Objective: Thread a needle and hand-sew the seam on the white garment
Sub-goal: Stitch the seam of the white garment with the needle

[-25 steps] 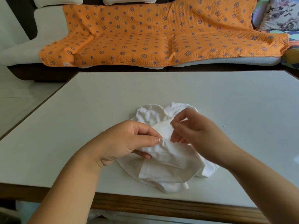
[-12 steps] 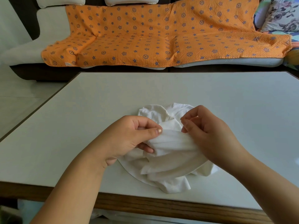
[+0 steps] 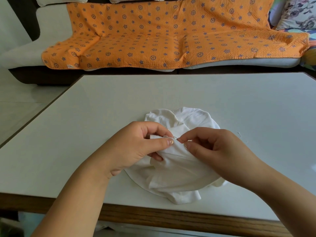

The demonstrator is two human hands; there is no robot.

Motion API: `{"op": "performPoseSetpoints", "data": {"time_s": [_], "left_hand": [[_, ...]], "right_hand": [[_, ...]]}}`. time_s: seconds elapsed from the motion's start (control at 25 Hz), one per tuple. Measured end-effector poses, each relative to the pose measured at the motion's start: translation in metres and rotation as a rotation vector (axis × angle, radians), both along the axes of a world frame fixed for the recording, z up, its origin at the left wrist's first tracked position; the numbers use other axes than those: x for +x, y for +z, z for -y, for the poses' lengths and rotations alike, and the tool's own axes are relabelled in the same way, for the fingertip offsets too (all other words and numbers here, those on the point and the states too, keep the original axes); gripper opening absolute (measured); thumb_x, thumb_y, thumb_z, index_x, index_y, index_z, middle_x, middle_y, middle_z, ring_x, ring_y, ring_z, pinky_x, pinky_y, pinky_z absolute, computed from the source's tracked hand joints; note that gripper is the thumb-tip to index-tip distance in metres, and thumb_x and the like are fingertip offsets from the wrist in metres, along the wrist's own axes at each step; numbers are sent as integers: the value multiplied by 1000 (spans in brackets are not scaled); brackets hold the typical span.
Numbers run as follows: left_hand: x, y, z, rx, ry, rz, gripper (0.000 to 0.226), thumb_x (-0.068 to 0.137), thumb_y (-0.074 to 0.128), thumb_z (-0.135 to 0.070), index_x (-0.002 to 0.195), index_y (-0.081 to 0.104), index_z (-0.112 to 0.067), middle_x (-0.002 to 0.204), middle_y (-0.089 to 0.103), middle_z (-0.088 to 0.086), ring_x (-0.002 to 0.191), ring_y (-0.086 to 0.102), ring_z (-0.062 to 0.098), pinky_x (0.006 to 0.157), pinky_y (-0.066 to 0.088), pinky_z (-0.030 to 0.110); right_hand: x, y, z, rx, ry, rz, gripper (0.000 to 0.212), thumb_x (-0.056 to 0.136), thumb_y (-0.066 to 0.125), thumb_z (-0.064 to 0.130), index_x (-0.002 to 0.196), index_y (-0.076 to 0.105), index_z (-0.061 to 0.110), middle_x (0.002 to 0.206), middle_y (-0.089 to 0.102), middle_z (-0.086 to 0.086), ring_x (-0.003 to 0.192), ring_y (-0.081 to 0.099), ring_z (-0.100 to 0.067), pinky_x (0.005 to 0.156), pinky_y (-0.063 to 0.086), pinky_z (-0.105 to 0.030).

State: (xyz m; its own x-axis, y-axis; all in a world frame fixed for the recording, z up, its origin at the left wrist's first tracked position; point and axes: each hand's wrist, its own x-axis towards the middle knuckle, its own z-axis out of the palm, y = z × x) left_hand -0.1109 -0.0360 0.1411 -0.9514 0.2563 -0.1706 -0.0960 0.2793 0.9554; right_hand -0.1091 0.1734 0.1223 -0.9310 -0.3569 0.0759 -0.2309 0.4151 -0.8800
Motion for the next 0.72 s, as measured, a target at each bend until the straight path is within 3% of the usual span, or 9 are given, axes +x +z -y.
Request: {"op": "performPoseSetpoints", "data": {"time_s": [0.12, 0.24, 0.32, 0.4, 0.52, 0.72], "left_hand": [[0, 0, 0, 11, -2, -5, 12, 85, 70, -10, 81, 77, -19, 82, 73, 3, 67, 68, 13, 64, 56, 22], [-1, -1, 2, 4, -4, -22, 15, 85, 70, -11, 79, 77, -22, 83, 73, 4, 70, 68, 14, 66, 56, 23], [-1, -1, 3, 2, -5, -24, 14, 85, 70, -12, 80, 76, -22, 83, 73, 3, 71, 68, 13, 67, 56, 23], [-1, -1, 4, 4, -4, -22, 12, 85, 70, -12, 82, 76, -21, 81, 73, 2, 70, 69, 13, 66, 56, 22], [-1, -1, 4, 6, -3, -20, 7, 85, 69, -13, 85, 75, -17, 81, 73, 2, 69, 69, 12, 65, 55, 22], [-2, -2, 4, 8, -11, -12, 6, 86, 68, -13, 86, 74, -15, 80, 72, 1, 70, 69, 12, 66, 55, 23]], "right_hand": [[-1, 0, 0, -28, 22, 32, 22, 92, 59, 20, 88, 74, 36, 58, 49, 4, 56, 42, -8, 55, 34, -15], [-1, 0, 0, -50, 47, 75, 20, 93, 60, 21, 89, 74, 34, 81, 66, -15, 73, 57, -32, 67, 47, -37], [-2, 0, 0, -97, 56, 114, 13, 91, 62, 27, 89, 75, 32, 92, 68, -20, 88, 61, -39, 80, 51, -49], [-2, 0, 0, -125, 65, 140, 16, 83, 60, 36, 90, 75, 31, 95, 67, -22, 89, 61, -40, 85, 50, -53], [-2, -1, 0, -151, 68, 176, 20, 80, 60, 37, 91, 74, 29, 97, 65, -26, 80, 61, -33, 82, 49, -55], [-3, -2, 0, -177, 77, 204, 20, 80, 60, 37, 91, 74, 29, 97, 61, -29, 78, 55, -23, 75, 42, -39]]}}
